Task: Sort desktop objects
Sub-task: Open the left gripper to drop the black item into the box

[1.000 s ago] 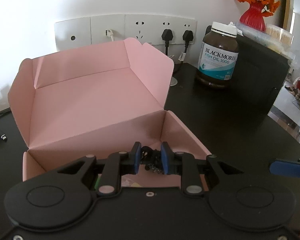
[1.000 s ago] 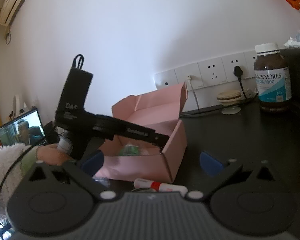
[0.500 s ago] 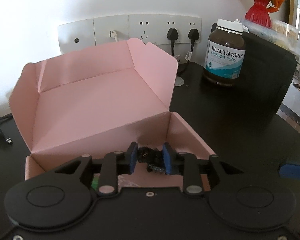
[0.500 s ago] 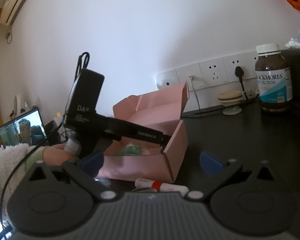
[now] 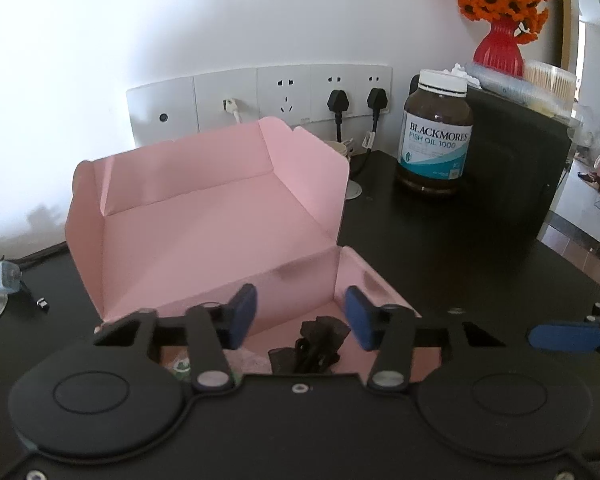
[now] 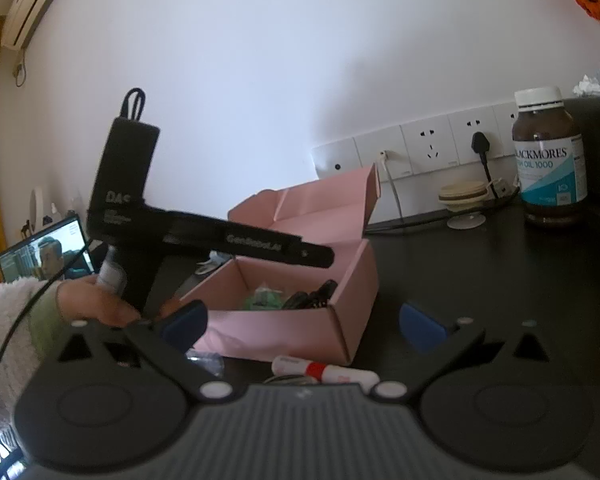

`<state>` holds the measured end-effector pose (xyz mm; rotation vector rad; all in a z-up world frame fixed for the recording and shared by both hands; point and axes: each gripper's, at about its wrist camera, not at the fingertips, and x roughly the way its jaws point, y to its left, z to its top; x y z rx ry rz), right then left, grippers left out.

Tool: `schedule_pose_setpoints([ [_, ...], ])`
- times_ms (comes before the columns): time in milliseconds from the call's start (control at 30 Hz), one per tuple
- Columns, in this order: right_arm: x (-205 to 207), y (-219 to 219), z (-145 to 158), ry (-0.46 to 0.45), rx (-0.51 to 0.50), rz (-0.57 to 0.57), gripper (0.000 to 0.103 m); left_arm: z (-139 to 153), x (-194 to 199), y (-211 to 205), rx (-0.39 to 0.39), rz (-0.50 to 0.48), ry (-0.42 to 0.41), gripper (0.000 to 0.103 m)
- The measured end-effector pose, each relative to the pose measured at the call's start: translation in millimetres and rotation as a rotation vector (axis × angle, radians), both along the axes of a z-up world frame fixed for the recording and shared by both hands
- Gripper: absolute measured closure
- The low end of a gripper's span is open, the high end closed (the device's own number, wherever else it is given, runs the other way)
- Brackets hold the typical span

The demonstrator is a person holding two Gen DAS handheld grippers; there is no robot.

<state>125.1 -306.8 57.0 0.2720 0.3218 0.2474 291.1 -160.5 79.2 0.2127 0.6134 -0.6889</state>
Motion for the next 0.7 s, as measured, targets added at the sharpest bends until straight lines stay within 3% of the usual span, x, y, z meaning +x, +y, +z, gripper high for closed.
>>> schedule_pose_setpoints([
  [67, 1, 0, 0, 0.001, -0.001, 0.0, 0.001, -3, 1, 0, 0.004, -0.002, 0.01, 0.061],
  [133, 1, 0, -1, 0.001, -0.001, 0.0, 0.001, -7, 1, -3, 0.017, -0.012, 0.022, 0.074],
  [700, 0, 1, -1, -0.001, -0.002, 0.003, 0.001, -21, 0, -17, 0.05, -0.034, 0.048, 0.073],
])
